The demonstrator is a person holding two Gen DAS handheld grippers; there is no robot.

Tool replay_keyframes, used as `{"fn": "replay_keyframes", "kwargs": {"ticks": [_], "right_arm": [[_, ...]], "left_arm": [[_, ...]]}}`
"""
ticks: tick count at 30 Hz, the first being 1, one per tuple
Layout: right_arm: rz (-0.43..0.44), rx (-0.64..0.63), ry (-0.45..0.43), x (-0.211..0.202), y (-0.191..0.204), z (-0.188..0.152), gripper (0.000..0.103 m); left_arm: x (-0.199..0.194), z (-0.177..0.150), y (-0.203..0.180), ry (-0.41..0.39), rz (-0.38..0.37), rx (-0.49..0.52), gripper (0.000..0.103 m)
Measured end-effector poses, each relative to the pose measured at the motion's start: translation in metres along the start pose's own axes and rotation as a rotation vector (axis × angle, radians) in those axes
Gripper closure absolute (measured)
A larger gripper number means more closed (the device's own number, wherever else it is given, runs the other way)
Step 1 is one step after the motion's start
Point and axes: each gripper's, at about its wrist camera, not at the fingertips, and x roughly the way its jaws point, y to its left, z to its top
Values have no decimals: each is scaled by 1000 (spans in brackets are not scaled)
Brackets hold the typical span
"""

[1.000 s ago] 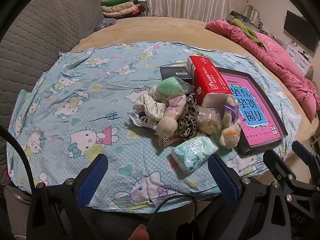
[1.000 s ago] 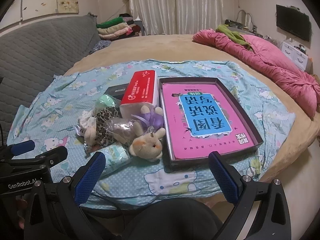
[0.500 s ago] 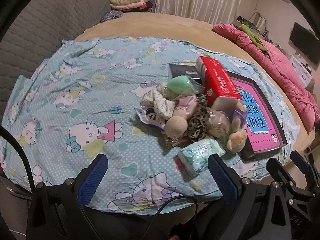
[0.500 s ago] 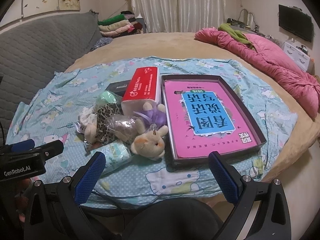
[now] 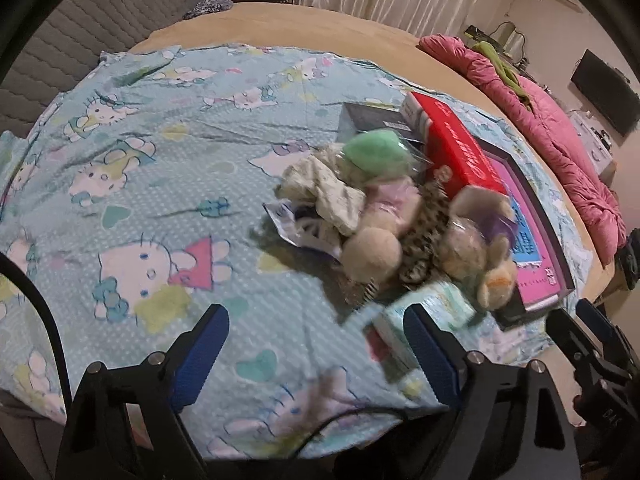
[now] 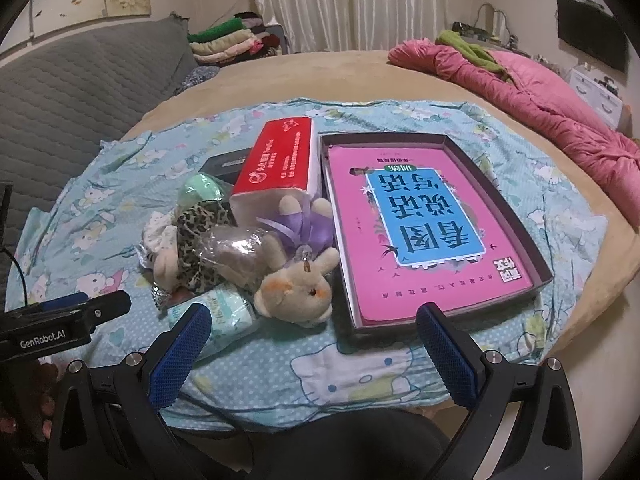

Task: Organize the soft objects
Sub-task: 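Grasp the white lace scrunchie with the left tool while the right tool grasps the plush bunny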

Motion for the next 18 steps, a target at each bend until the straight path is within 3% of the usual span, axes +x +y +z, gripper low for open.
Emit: {"fn": "replay_keyframes", "kwargs": {"ticks": [6,16,18], "right_arm": [[-4,3,10,15,0,5,1],[1,11,36,33,-4,12,1],[-1,11,33,35,-6,14,1]], "left_arm": [[12,23,19,-13,-25,-66,15],[40,56,20,-29,-90,-52,21],[47,65,24,-34,-106,-70,28]]}}
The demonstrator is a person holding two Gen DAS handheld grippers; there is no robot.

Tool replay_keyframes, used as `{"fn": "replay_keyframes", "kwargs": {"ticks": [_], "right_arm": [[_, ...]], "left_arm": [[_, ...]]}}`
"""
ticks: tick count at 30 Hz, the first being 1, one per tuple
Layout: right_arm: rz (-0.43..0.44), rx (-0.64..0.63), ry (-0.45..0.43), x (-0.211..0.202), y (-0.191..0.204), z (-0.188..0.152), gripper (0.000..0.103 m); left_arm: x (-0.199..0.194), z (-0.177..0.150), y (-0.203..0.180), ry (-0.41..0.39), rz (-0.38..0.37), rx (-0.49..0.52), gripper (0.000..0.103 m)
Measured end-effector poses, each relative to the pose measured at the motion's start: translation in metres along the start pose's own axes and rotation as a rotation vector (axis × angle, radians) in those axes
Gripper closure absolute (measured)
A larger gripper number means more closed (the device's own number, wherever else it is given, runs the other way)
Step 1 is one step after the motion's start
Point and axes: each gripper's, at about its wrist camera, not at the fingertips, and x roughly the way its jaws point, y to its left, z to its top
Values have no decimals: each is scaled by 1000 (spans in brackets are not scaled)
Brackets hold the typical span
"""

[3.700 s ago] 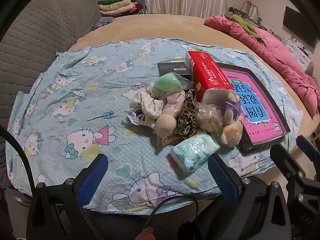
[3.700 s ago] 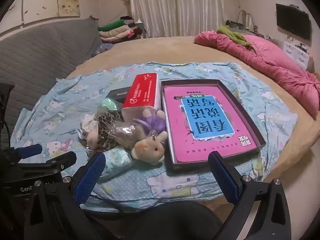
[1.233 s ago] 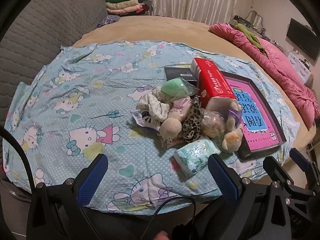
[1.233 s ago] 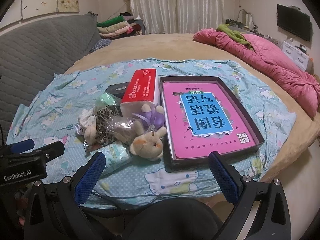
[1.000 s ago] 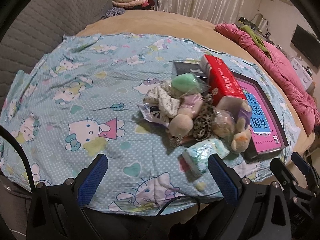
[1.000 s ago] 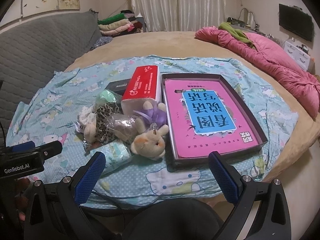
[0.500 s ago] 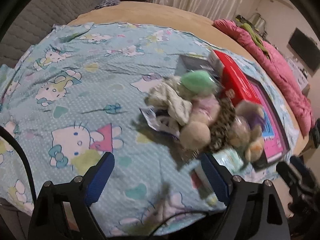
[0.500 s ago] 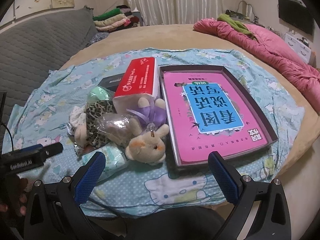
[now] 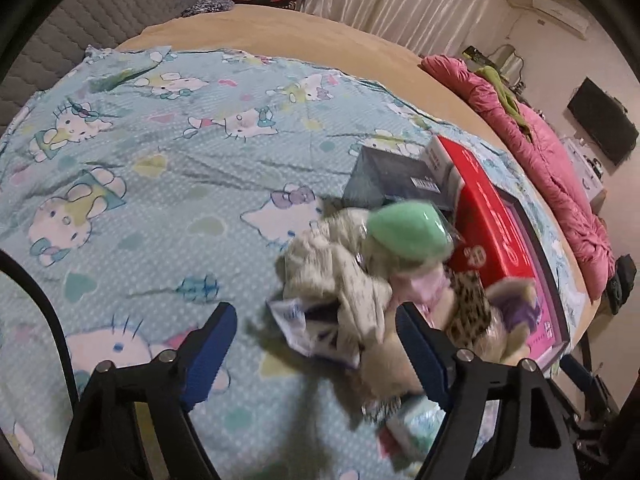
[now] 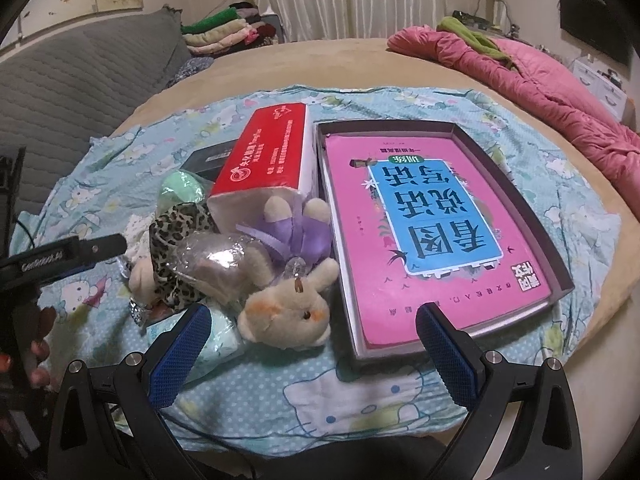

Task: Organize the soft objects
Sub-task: 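Grasp the white lace scrunchie with the left tool while the right tool grasps the plush bunny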

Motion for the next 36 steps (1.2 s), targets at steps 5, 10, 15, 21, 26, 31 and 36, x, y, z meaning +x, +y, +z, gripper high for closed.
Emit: {"fn": "replay_keyframes", "kwargs": {"ticks": [5,10,15,21,26,31,36], "right_arm": [[-18,-8,-2,10,-1,7,1],[-19,-47,-23,17,5,14,2],[-33,-101,-36,28,16,20,10],[2,-33,-4,49,5,30,22],[79,-38,-5,57,9,34,53],[113,-6,-18,54,2,32,57],[130,-10,-32,50,1,33,58]], "left_arm": [[17,10,11,24,-96,-75,39],[23,11,9,30,-113,-40,39],[30,13,10,36,-118,-23,39],[34,19,8,42,-128,35,39],[42,24,13,71,-163,35,39],[41,29,11,46,-168,68,68],[48,26,3,95,-179,109,83]]}}
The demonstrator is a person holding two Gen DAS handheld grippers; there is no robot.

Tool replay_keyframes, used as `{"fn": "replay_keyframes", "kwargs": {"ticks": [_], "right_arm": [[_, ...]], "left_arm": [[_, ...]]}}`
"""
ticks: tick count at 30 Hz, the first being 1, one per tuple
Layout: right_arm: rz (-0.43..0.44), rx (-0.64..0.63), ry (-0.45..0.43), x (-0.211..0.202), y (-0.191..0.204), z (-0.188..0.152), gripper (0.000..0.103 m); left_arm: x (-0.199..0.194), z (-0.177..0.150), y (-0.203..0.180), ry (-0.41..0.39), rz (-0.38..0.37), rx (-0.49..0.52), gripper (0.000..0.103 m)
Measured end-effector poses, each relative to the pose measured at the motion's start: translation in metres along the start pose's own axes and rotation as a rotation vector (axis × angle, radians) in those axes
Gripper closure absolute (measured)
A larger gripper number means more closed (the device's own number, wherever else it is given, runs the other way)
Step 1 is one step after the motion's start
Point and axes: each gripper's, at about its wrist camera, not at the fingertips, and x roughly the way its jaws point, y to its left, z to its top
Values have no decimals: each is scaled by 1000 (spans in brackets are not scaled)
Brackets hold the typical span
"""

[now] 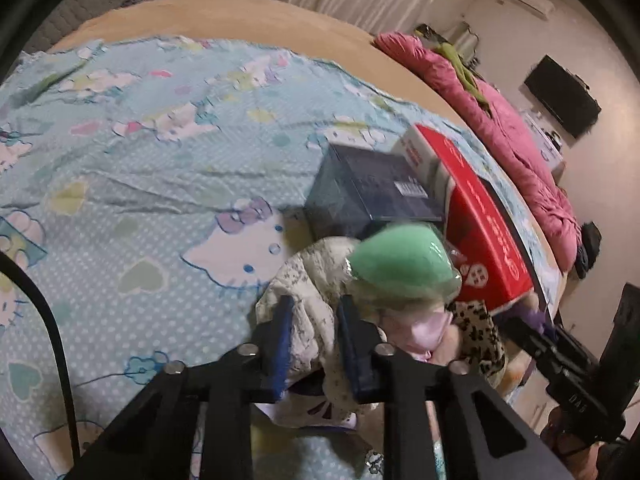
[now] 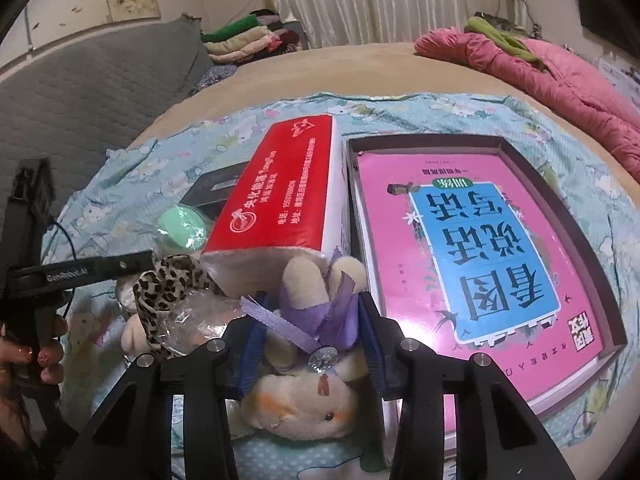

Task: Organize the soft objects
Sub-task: 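Grasp the white lace scrunchie with the left tool while the right tool grasps the plush bunny, then carry the scrunchie and bunny over the pink book box with both tools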

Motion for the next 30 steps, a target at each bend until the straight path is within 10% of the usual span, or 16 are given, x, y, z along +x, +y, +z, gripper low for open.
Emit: {"fn": "replay_keyframes", "kwargs": {"ticks": [30], "right_arm": [[148,74,-157,-62,-9,13,60]], "left_arm": [[-108,-33,-57,-158,111,28,93]]}}
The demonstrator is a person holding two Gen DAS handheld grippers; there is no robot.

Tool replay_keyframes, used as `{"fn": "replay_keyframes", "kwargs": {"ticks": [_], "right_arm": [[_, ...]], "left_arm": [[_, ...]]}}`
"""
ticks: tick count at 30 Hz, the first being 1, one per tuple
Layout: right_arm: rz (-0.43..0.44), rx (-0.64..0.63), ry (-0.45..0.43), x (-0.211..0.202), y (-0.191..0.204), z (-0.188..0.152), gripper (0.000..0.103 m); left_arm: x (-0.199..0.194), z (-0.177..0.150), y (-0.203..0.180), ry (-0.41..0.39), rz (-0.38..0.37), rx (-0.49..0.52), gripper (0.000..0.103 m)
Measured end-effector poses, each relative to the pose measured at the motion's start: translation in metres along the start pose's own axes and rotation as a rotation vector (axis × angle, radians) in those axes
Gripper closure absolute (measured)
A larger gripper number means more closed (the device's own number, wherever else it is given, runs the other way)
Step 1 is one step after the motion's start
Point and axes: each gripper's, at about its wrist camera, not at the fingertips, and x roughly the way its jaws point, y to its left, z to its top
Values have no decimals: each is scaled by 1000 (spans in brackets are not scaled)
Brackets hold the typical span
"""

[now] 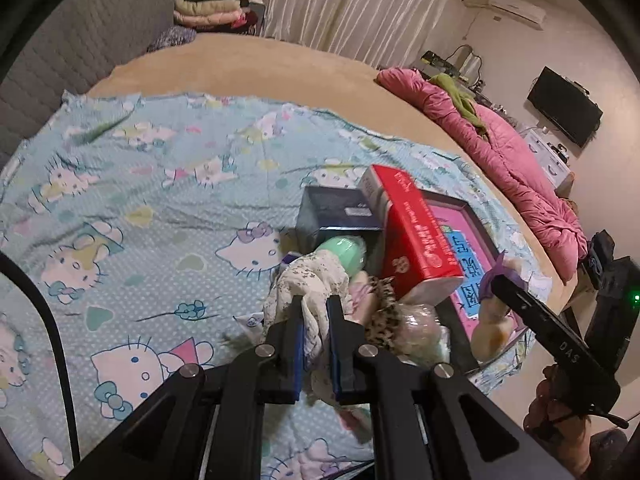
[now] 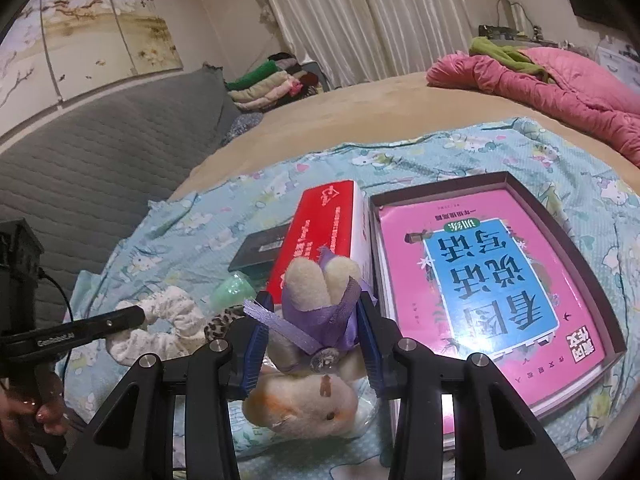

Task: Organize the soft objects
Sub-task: 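Carry the scrunchie and bunny over the pink book box with both tools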

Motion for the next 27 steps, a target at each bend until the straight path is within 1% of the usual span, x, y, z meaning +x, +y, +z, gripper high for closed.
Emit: {"fn": "replay_keyframes", "kwargs": {"ticks": [3,9,15,20,27], "right_arm": [[2,3,-15,-7,-3,2,60],[1,18,-47,-23,-10,9,60],[-3,35,-82,-41,-19,17,60],[-25,56,-119,-59,-35,24,60],[-75,95,-153,-78,-68,30,60]], "left_arm": [[-8,2,-15,-21,-7,26,93],[-17,4,-41,-34,-18,59,93],[-21,5,-77,-50,-51,93,93],[-19,7,-109,-54,-98,114,93],[-6,8,-158,-48,-140,155,93]]}}
